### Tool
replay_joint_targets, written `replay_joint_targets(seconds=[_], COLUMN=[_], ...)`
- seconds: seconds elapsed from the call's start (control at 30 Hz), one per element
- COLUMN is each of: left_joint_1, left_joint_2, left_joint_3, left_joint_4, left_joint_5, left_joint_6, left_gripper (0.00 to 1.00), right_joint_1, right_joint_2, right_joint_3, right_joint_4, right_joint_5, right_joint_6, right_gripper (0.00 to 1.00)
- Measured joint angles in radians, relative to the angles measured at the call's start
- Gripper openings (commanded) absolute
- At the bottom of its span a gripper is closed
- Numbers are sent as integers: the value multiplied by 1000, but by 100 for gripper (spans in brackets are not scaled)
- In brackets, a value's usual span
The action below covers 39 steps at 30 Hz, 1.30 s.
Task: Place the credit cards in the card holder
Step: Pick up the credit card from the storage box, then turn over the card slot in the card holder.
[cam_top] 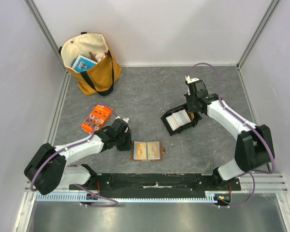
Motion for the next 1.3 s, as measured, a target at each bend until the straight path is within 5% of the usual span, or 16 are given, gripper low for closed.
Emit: replay_joint_targets(seconds=[0.6,1.03,1.3], left_joint_1=[0,0,0], left_joint_2=[-18,-13,-11], left_joint_3=[0,2,13], left_joint_4=[-8,-11,-15], left_joint_5=[0,0,0], left_joint_6=[0,0,0], left_gripper=[2,2,2], right_joint_1=[87,510,588], right_joint_2=[-315,-348,-222], right_joint_3=[-113,-267,-286], right_joint_4=[-57,-230,-195], right_joint_5=[-306,-56,76], right_joint_6=[212,471,558], right_gripper=[0,0,4])
